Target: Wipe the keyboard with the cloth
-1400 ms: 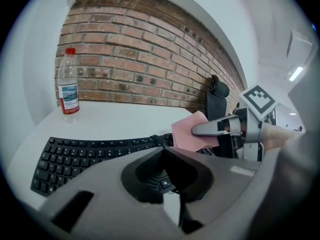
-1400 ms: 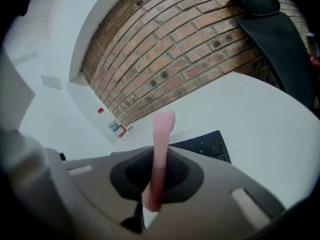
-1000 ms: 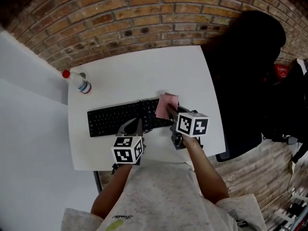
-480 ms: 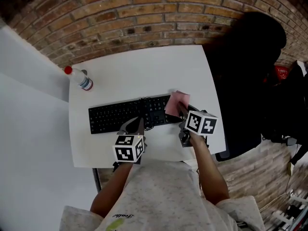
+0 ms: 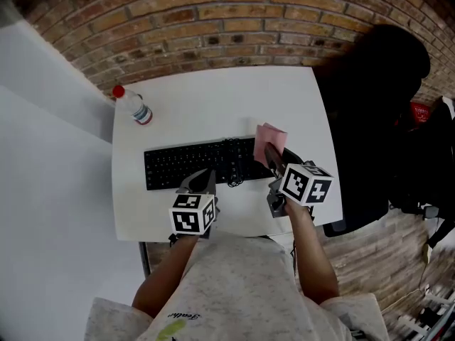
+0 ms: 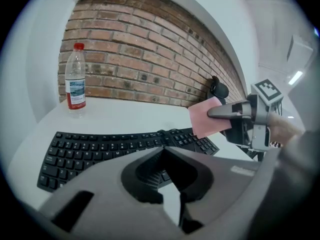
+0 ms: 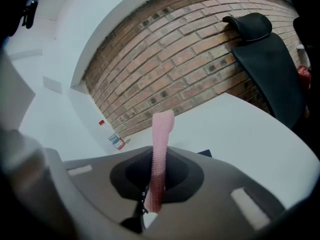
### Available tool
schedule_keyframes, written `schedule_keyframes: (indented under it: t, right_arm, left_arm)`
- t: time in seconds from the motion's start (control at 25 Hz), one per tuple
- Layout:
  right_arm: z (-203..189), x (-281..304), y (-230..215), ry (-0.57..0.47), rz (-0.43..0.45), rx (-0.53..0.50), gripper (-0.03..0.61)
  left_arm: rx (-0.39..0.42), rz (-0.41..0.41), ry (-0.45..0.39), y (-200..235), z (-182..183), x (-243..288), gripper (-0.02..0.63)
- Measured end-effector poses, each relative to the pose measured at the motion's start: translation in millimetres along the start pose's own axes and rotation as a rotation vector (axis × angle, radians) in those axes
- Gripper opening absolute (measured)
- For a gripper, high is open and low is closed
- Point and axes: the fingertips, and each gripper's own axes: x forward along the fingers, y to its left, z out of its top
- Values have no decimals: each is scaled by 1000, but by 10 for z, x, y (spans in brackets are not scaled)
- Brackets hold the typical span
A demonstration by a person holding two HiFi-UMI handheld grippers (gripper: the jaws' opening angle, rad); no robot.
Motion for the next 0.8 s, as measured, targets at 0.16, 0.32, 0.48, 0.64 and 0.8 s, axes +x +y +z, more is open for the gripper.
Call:
schedule_keyframes:
  t: [0.16,0.32,0.48,0.64,0.8]
  right_arm:
    - [8,87,331,-5,35,-26,21]
    - [-59,233,669,5,77,-38,22]
    - [-201,401,982,30,111,-46,21]
    - [-361,564,1300,60,146,-55,21]
    - [-546,718,1624,81,176,-65,21]
  left_arm:
    - [-8,8,-3,197,-11,-113,-9]
    - [-21,26,-8,447,-23,-251,-9]
    - [-37,45,-9,699,-68,-395,-9]
    - [-48,61,-12,935,-94,-540,-9]
    - [-55,74,-15,1192,-151,-697,-8]
